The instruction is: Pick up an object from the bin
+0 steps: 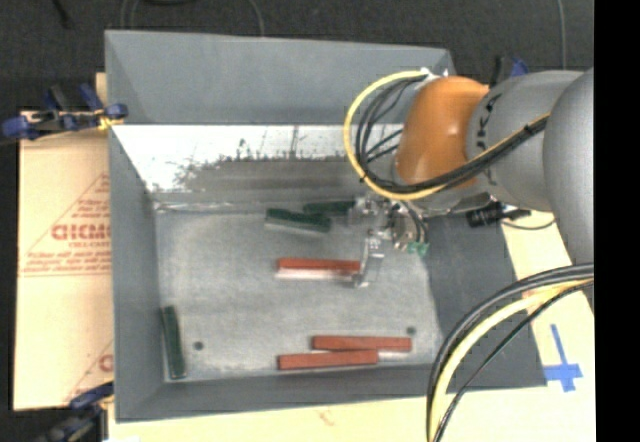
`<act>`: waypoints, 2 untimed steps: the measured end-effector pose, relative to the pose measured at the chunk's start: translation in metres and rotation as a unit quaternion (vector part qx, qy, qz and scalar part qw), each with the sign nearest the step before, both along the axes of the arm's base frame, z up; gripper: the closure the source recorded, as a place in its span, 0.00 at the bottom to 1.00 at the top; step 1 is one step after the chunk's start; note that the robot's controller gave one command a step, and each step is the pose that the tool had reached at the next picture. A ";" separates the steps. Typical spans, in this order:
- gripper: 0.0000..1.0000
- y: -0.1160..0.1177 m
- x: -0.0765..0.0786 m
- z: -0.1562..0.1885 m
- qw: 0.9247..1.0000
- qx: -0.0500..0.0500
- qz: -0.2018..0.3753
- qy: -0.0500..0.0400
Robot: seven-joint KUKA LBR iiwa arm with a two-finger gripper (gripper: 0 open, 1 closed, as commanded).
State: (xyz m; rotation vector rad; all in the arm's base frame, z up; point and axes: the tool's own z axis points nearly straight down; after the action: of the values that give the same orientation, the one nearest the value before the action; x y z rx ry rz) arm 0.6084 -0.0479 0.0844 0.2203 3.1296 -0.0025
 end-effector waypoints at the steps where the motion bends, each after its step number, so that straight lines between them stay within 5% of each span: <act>1: 1.00 0.000 0.000 0.000 1.000 0.000 0.001 0.000; 2: 1.00 0.000 0.000 0.000 1.000 0.000 0.002 0.000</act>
Offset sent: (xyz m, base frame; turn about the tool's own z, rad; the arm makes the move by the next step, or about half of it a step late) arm 0.0000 0.0000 0.0000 0.0000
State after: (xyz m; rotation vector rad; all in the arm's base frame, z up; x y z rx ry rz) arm 0.6081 -0.0477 0.0840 0.2145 3.1310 -0.0027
